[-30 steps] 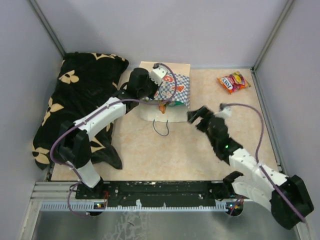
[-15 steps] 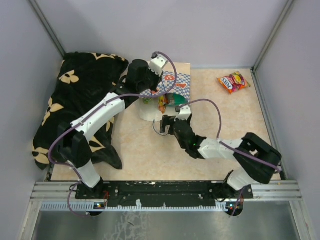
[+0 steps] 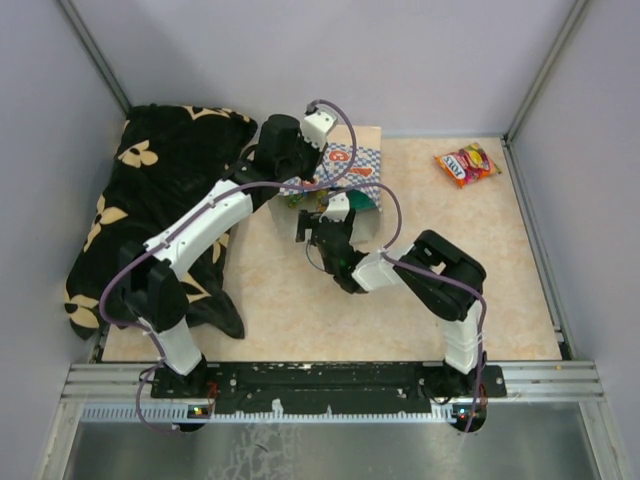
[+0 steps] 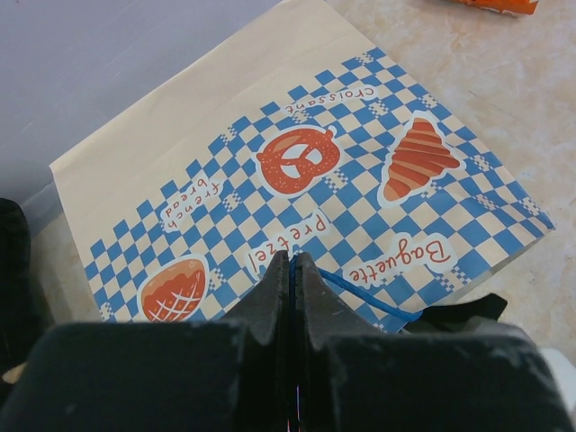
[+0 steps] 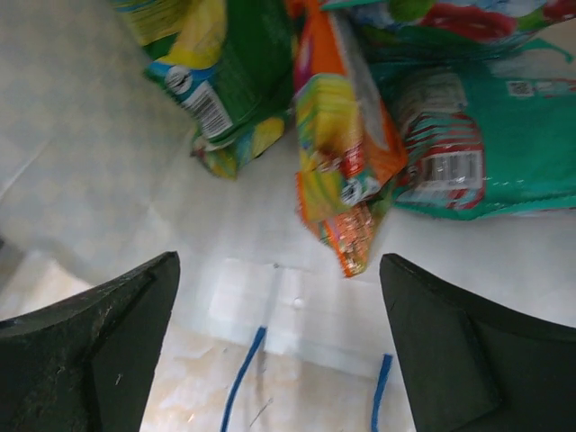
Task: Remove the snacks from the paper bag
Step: Take out the snack from the paper bag.
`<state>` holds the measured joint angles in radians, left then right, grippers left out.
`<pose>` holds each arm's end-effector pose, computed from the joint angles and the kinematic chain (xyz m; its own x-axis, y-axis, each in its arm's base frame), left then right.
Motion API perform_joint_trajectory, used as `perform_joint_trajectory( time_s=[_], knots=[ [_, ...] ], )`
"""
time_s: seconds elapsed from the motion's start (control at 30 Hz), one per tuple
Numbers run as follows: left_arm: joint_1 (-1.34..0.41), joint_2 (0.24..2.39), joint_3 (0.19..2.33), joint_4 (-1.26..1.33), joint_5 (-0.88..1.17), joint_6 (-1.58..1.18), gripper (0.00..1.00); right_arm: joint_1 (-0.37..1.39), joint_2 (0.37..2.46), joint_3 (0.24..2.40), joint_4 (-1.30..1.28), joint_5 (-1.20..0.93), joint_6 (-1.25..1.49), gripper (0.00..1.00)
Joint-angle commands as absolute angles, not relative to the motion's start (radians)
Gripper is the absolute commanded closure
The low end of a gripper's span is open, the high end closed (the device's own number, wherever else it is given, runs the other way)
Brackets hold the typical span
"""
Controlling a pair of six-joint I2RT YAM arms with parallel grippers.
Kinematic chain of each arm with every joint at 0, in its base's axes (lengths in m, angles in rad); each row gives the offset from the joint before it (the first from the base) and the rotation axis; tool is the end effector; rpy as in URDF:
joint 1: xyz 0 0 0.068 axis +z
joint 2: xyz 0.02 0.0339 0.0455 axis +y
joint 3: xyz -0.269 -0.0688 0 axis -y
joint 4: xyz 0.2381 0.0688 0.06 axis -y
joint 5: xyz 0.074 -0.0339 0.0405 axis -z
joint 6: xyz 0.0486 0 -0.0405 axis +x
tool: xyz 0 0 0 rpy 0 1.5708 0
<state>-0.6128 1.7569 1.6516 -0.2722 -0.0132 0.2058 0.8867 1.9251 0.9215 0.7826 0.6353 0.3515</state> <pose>0.3495 -0.2450 0.3673 -0.1797 0.3761 -0.9090 0.6148 0.7643 0.1947 0.2765 0.2935 0.1724 -0.2189 0.1701 -0.9608 -0.1944 0.9573 0.2138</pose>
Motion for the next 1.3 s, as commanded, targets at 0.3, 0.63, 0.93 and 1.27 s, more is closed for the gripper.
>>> perform_joint_trajectory(
  time_s=[0.3,0.63,0.93,1.27],
  knots=[
    [-0.612,1.779,1.712,-0.313,-0.048,0.204,1.0,0.785,2.067,1.126,0.793,0.703,0.368,0.13],
    [-0.606,1.788,1.713,-0.315,-0.071,0.208,1.0,0.828,1.93,0.985,0.808,0.716,0.384,0.97],
    [-0.6,1.802,1.724,-0.324,-0.135,0.206,1.0,0.952,1.554,0.767,0.668,0.538,0.411,1.0],
    [-0.594,1.803,1.728,-0.339,-0.158,0.209,1.0,0.908,1.109,0.799,-0.008,0.179,0.369,1.0]
  ],
)
